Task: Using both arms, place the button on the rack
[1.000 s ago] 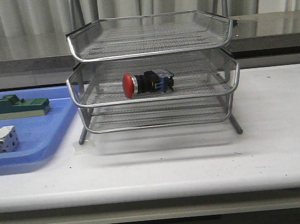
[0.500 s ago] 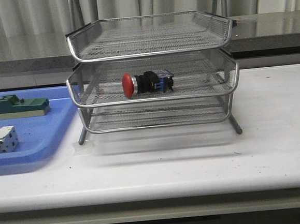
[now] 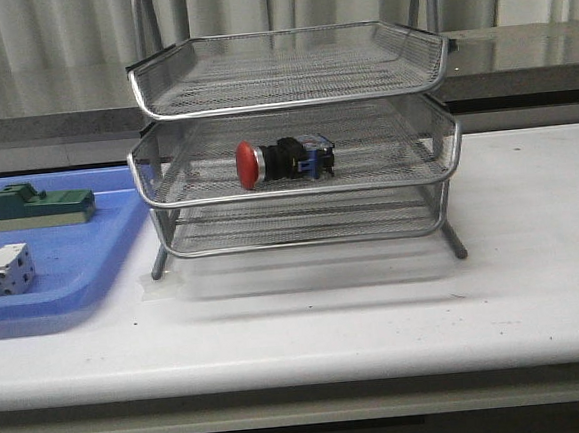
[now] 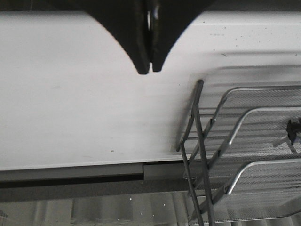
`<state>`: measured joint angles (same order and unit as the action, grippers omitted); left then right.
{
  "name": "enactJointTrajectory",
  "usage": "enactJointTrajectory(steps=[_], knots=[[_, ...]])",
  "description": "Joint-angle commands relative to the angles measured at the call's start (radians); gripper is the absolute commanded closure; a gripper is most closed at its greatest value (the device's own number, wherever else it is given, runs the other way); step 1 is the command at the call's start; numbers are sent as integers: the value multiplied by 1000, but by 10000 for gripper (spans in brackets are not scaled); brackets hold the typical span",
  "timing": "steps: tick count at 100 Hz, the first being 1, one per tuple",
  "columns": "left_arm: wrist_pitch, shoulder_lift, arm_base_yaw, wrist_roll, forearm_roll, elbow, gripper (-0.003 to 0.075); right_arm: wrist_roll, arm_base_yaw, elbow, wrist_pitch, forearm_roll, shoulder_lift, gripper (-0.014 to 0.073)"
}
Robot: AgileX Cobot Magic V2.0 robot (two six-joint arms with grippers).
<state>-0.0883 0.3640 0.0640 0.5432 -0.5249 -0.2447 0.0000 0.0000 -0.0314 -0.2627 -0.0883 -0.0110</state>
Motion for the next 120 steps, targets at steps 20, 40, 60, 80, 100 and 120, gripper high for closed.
enactJointTrajectory(steps=[20,40,60,80,100,120], knots=[[69,5,-2,-8,-12,-29,740,15,-4,42,179,18,-19,654],[69,5,-2,-8,-12,-29,740,15,-4,42,183,29,-19,654],[69,5,-2,-8,-12,-29,740,15,-4,42,179,29,-19,654],[69,5,-2,-8,-12,-29,740,15,-4,42,179,29,-19,654],[69,5,-2,-8,-12,-29,740,15,-4,42,179,29,-19,654],[69,5,-2,-8,-12,-29,740,15,-4,42,179,29,-19,654]])
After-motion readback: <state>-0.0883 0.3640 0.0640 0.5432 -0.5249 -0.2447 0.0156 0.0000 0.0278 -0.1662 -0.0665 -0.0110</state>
